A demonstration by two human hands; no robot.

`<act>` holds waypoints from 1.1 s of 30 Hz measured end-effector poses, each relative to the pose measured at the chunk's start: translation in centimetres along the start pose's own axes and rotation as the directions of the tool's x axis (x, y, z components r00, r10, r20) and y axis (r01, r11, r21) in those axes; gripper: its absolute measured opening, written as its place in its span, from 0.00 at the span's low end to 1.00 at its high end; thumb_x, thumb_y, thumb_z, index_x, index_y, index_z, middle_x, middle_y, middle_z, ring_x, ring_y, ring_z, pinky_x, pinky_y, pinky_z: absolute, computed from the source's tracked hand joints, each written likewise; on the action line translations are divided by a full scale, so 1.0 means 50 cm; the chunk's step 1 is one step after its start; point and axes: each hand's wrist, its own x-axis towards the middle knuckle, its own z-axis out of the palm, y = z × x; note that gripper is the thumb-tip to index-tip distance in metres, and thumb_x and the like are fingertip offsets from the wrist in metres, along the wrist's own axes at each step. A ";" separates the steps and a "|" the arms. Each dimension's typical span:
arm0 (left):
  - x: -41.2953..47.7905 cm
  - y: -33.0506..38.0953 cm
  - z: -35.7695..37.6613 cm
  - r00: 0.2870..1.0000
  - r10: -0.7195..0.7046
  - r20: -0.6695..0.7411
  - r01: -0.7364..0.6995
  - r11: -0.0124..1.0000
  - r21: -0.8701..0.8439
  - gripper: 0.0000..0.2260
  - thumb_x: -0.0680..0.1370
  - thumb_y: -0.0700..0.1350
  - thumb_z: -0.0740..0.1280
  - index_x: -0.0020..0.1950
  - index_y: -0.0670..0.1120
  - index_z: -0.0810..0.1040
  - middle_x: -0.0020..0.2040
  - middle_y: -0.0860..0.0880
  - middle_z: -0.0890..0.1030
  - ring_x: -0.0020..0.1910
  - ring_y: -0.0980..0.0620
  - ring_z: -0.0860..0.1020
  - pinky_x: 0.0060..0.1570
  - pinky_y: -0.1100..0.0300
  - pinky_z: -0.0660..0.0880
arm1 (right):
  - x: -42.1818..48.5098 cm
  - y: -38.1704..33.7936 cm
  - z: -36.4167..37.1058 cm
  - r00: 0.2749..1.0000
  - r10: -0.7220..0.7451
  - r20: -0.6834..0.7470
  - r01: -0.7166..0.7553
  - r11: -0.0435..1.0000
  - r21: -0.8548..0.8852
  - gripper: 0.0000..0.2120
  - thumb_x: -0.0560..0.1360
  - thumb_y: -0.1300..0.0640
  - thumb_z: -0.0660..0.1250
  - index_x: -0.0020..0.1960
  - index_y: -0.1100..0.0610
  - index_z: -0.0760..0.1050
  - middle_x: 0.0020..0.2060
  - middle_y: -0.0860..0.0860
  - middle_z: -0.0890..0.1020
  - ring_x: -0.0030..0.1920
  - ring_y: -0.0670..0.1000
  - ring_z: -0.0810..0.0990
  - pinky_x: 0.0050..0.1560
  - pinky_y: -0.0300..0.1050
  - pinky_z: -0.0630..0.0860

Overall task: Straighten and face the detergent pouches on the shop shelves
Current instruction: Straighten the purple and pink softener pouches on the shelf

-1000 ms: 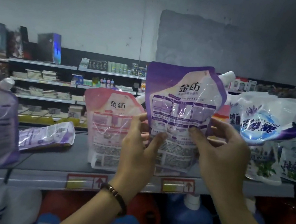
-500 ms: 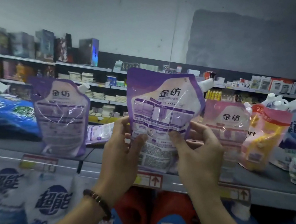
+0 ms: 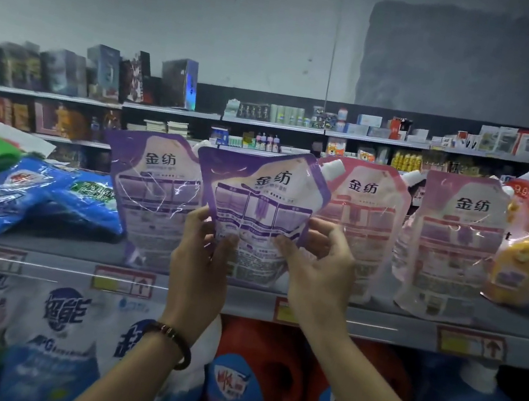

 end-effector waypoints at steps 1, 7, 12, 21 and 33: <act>0.001 -0.007 -0.001 1.000 -0.011 0.006 0.011 1.000 0.002 0.14 0.84 0.40 0.68 0.68 0.47 0.72 0.52 0.55 0.84 0.47 0.60 0.84 0.41 0.66 0.80 | -0.002 0.005 0.006 1.000 0.001 -0.003 -0.001 1.000 -0.003 0.18 0.70 0.48 0.83 0.55 0.43 0.79 0.49 0.44 0.87 0.53 0.46 0.86 0.53 0.56 0.85; 0.023 -0.036 0.006 0.999 -0.042 -0.004 0.042 0.999 -0.003 0.14 0.84 0.42 0.69 0.69 0.48 0.71 0.53 0.55 0.84 0.49 0.63 0.83 0.42 0.67 0.80 | 0.014 0.009 0.031 0.999 -0.031 -0.017 0.030 0.997 -0.074 0.21 0.70 0.45 0.82 0.59 0.48 0.80 0.51 0.41 0.85 0.54 0.40 0.84 0.56 0.51 0.84; 0.038 -0.055 0.010 0.997 -0.077 0.014 0.076 0.997 0.022 0.12 0.85 0.41 0.68 0.66 0.50 0.71 0.51 0.55 0.84 0.47 0.65 0.83 0.41 0.67 0.80 | 0.030 0.021 0.040 1.000 -0.007 0.018 0.009 0.991 -0.136 0.22 0.72 0.46 0.81 0.61 0.49 0.79 0.50 0.41 0.85 0.53 0.42 0.84 0.56 0.52 0.84; 0.037 -0.057 0.013 0.991 -0.128 0.031 0.123 0.985 0.119 0.10 0.86 0.48 0.65 0.66 0.54 0.68 0.46 0.61 0.78 0.42 0.66 0.78 0.36 0.78 0.71 | 0.041 0.019 0.050 0.998 0.026 0.050 -0.013 0.970 -0.245 0.19 0.77 0.46 0.77 0.66 0.48 0.80 0.46 0.39 0.82 0.46 0.45 0.83 0.52 0.50 0.83; 0.023 -0.040 0.019 0.988 -0.147 0.039 0.139 0.979 0.152 0.21 0.86 0.54 0.62 0.79 0.52 0.67 0.46 0.61 0.78 0.42 0.63 0.80 0.38 0.76 0.71 | 0.033 0.028 0.044 0.987 -0.016 0.158 0.079 0.912 -0.403 0.23 0.81 0.44 0.71 0.74 0.48 0.75 0.56 0.46 0.83 0.58 0.47 0.79 0.56 0.38 0.71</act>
